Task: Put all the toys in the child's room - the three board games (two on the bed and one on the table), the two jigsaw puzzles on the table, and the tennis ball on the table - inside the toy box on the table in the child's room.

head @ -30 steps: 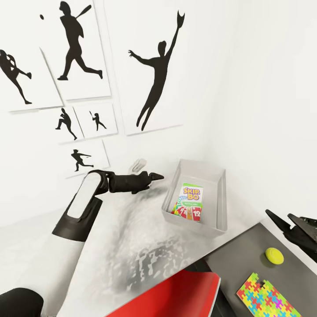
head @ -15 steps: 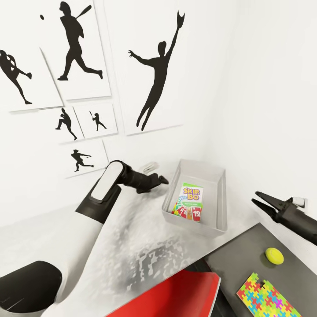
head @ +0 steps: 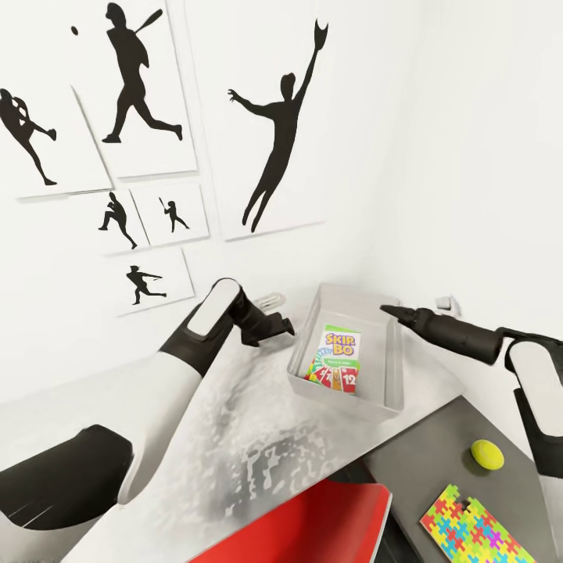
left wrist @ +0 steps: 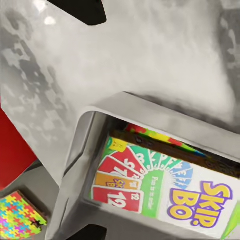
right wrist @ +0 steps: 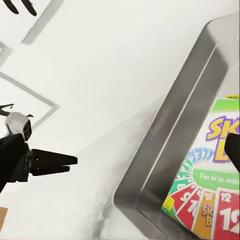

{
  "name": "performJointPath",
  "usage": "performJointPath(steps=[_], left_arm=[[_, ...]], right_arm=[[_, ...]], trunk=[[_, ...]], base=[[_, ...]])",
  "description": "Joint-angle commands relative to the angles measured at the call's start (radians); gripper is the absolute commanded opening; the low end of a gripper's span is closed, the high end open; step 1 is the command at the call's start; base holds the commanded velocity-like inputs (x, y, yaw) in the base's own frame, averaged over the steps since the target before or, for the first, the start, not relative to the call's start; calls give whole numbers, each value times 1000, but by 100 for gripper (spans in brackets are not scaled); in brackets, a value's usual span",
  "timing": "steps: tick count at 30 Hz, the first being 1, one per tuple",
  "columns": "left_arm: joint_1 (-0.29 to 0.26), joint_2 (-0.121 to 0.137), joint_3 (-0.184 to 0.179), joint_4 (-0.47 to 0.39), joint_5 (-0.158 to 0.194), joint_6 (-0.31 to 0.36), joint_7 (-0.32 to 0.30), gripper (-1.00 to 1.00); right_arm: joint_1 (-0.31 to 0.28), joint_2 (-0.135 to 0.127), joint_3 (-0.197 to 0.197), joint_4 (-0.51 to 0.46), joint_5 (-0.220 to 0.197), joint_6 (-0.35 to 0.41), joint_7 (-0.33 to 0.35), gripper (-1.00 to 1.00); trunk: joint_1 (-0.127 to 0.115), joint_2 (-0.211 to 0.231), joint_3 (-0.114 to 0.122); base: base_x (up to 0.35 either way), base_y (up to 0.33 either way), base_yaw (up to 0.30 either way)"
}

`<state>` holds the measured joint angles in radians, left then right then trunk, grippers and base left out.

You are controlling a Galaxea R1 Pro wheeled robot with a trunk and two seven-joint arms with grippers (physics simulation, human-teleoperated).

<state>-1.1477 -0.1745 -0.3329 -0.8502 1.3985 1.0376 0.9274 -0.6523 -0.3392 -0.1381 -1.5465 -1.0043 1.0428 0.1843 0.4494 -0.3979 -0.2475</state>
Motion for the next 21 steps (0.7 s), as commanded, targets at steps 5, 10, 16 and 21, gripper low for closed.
performJointPath(steps=[5,10,16,21], left_arm=[[-31,0,0,31,-71,-17,10,100],[-56,0,1,49,-109,-29,4,100],[-68,0,1,54,-119,-36,2,100],[-82,0,1,55,-114,-54,0,100]], right_arm=[[-96,34,93,60,9,4,-143,100],[-173,78,154,173,11,4,-265,100],[-227,101,178,290,12,4,-402,100],[-273,108,183,405,13,4,-506,100]], trunk=[[1,-2,-2],[1,-2,-2],[1,-2,-2],[1,-2,-2]], base=[[0,0,0],[0,0,0],[0,0,0],[0,0,0]])
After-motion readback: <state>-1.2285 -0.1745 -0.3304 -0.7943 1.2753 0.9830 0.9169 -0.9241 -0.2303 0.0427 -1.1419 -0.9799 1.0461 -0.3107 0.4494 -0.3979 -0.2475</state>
